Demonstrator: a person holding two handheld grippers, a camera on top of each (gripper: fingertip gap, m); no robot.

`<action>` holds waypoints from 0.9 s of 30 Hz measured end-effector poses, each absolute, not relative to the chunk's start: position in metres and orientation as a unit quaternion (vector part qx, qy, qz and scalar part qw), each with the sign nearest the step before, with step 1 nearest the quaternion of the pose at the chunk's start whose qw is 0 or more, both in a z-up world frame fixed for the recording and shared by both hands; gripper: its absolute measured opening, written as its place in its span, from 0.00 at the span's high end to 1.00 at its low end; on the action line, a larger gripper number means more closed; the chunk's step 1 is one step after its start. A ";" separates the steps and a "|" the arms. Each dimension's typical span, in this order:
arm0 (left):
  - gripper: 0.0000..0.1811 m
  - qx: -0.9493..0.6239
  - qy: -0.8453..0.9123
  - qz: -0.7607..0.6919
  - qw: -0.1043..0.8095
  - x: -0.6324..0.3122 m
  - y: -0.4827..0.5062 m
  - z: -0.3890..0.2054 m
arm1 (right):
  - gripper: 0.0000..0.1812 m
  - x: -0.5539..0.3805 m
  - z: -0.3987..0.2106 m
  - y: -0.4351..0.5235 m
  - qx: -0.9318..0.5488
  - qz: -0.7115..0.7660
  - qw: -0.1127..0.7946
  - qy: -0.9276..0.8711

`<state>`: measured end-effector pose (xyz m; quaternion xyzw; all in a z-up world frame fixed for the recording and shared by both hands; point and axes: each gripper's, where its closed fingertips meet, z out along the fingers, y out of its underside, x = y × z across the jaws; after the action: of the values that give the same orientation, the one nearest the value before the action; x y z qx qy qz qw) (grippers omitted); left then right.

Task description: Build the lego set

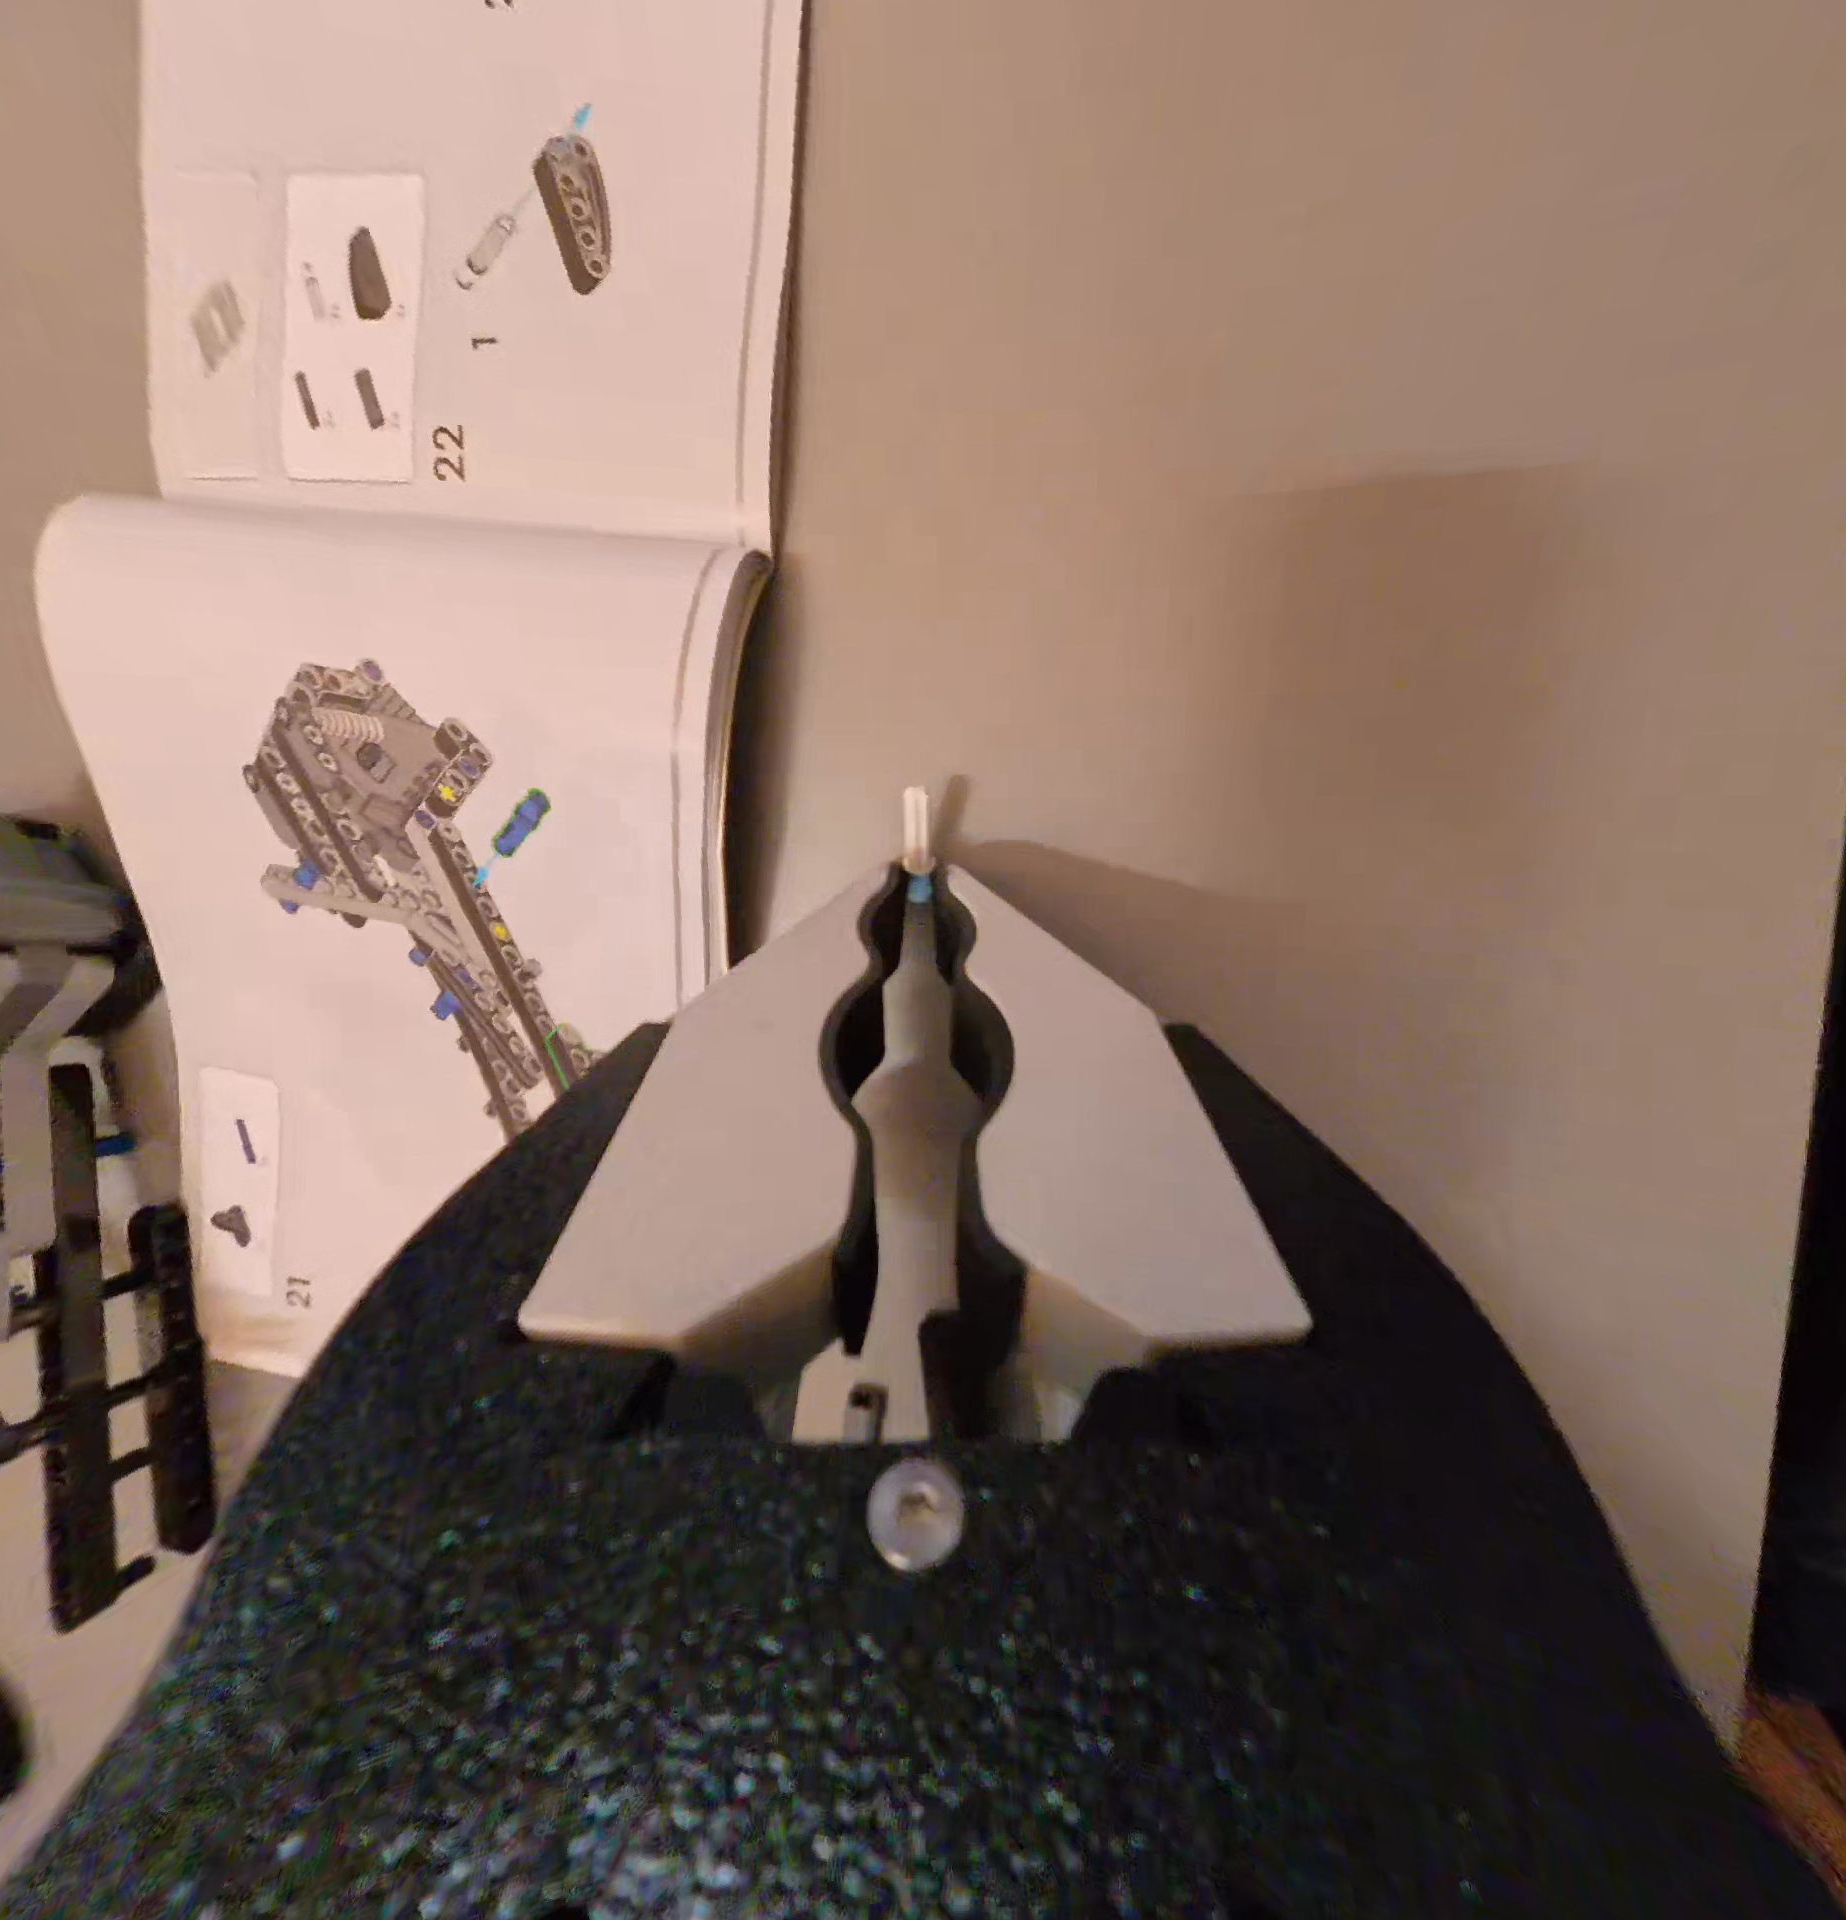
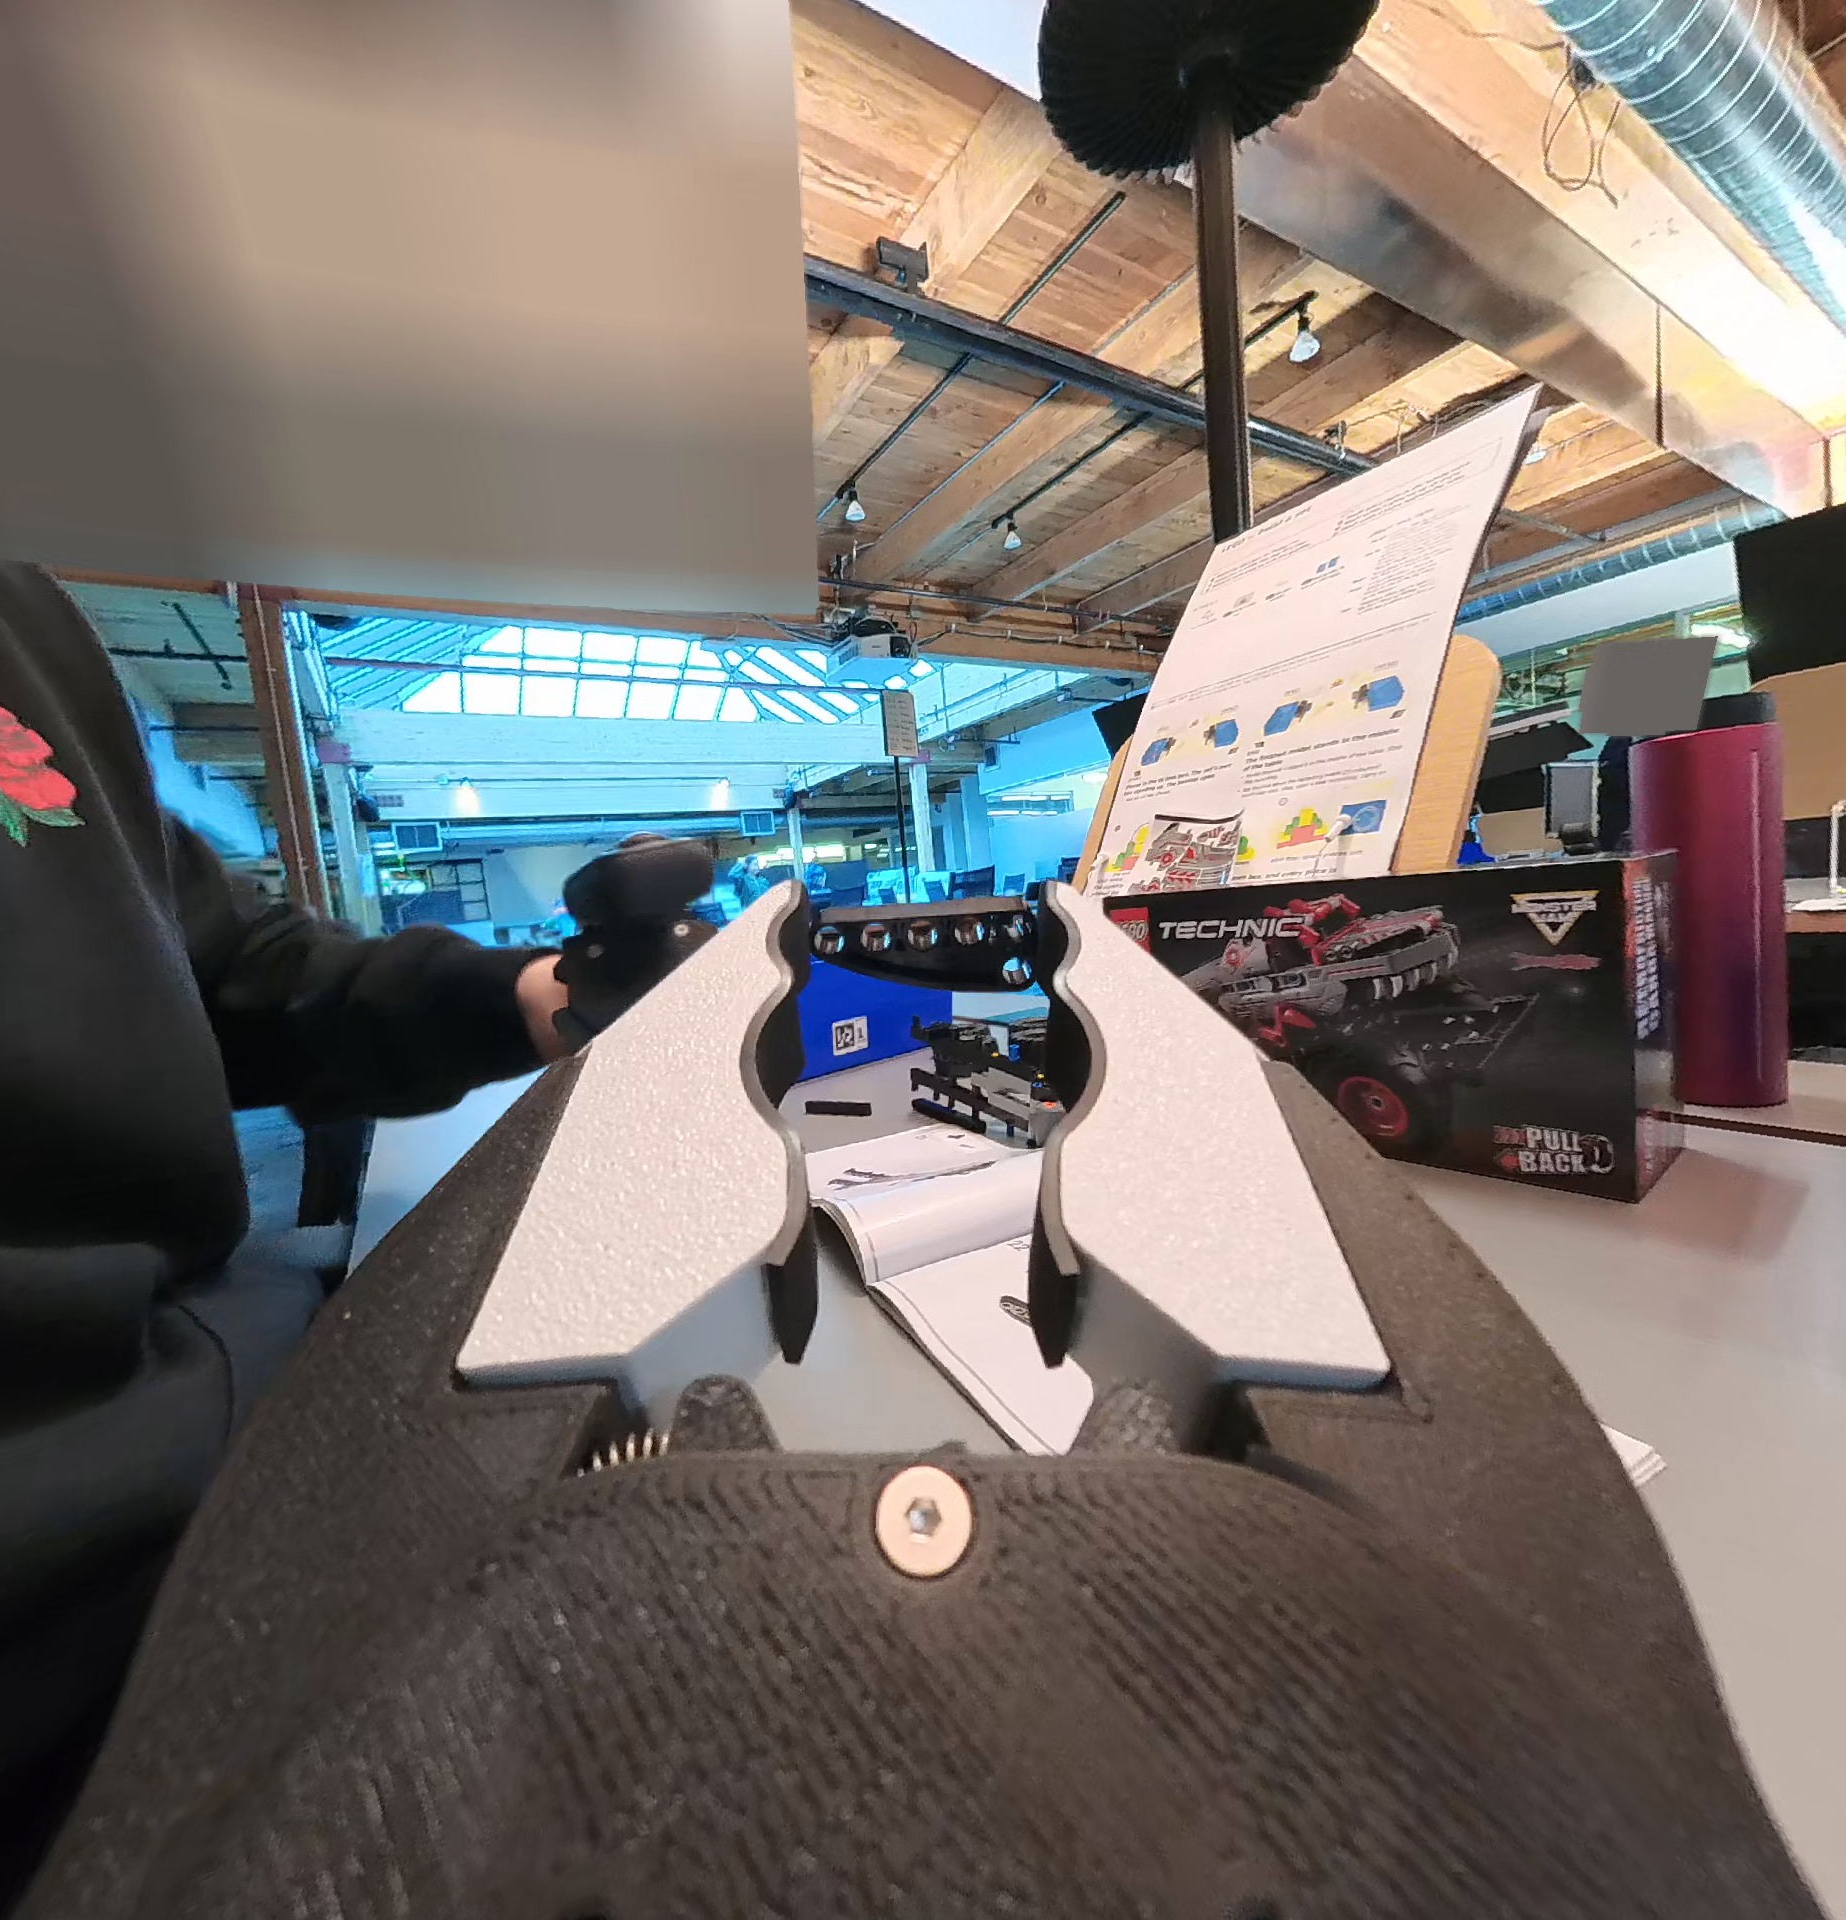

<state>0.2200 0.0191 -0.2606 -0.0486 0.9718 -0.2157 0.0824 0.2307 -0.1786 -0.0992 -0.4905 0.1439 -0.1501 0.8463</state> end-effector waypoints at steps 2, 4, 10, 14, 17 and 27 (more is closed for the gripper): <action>0.99 -0.062 0.965 -0.240 0.087 0.220 0.019 -0.260 | 0.78 0.231 -0.099 -0.178 -0.490 -0.148 0.847 0.144; 0.98 -0.079 0.959 -0.257 0.084 0.220 0.019 -0.260 | 0.77 0.232 -0.098 -0.179 -0.488 -0.148 0.848 0.144; 0.96 -0.089 0.959 -0.258 0.079 0.223 0.018 -0.260 | 0.77 0.230 -0.098 -0.178 -0.487 -0.148 0.848 0.145; 0.90 -0.073 0.957 -0.265 0.087 0.227 0.015 -0.258 | 0.77 0.230 -0.097 -0.177 -0.485 -0.148 0.849 0.146; 0.89 -0.079 0.946 -0.302 0.083 0.229 0.010 -0.258 | 0.77 0.229 -0.097 -0.175 -0.486 -0.148 0.849 0.145; 0.90 -0.137 0.924 -0.353 0.043 0.227 0.007 -0.259 | 0.77 0.228 -0.096 -0.174 -0.484 -0.144 0.851 0.143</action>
<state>0.2266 0.0065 -0.2590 -0.1372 0.9244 -0.3531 0.0434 0.2276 -0.1742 -0.0957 -0.4844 0.1434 -0.1441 0.8509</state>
